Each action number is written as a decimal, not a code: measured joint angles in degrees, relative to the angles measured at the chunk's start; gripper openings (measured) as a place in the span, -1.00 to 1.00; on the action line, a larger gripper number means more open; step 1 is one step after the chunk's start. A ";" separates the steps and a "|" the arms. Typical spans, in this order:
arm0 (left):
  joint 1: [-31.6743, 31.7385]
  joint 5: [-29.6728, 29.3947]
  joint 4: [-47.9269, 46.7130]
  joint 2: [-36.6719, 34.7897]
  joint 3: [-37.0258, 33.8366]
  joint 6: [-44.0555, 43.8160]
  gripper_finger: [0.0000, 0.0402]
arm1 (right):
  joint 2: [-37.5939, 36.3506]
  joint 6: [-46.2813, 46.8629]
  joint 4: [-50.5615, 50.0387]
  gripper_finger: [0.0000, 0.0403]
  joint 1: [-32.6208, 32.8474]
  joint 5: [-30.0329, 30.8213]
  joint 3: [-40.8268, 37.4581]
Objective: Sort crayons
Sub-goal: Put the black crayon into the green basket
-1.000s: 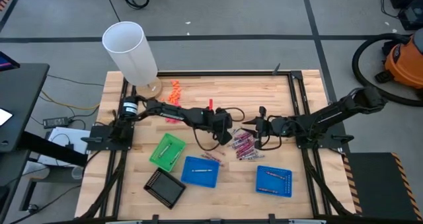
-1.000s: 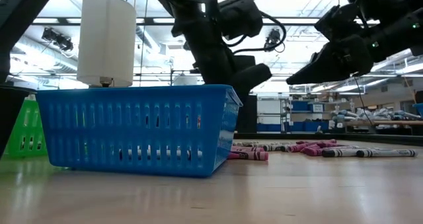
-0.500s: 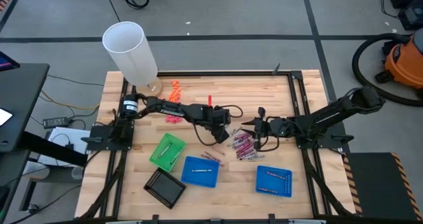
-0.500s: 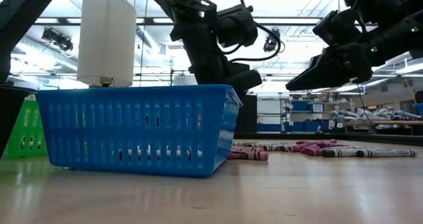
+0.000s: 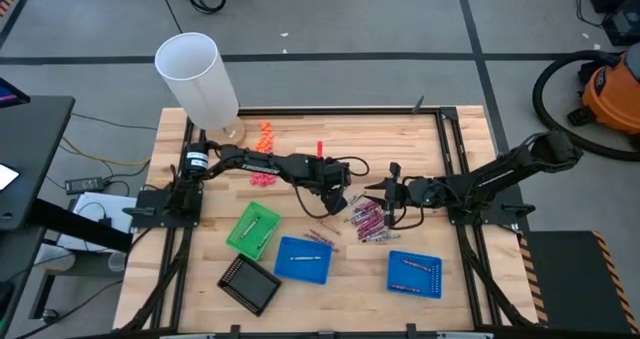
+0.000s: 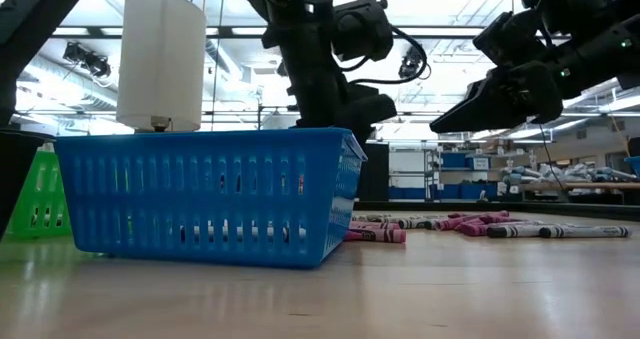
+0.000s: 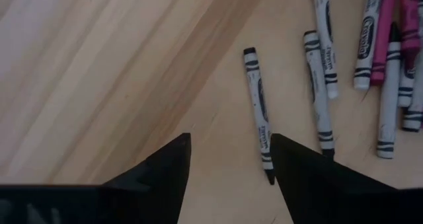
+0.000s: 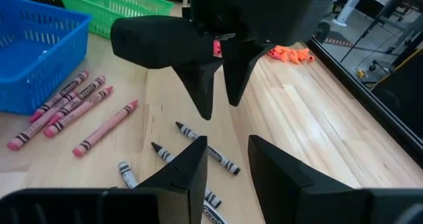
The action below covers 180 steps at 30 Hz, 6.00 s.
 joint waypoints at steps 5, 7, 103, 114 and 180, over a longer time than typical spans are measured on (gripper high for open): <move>0.74 -0.03 0.54 0.57 -0.03 1.60 0.07 | 0.07 -0.65 -0.71 -0.40 -0.13 1.62 0.00; 1.40 0.10 1.29 0.57 -0.06 1.66 0.07 | 0.07 -0.76 -1.06 -0.40 -0.17 1.79 0.00; -7.46 -12.14 -27.42 3.93 20.97 14.32 -0.93 | -0.83 4.09 -4.97 -0.40 -0.13 1.44 -0.02; -12.73 -17.00 -32.78 0.83 20.99 12.11 -0.93 | -0.81 4.72 -5.45 -0.40 1.54 1.49 -0.01; -36.91 -12.04 -36.85 -19.60 -13.72 -21.80 -0.93 | -0.70 13.20 -4.50 -0.40 11.86 6.21 0.00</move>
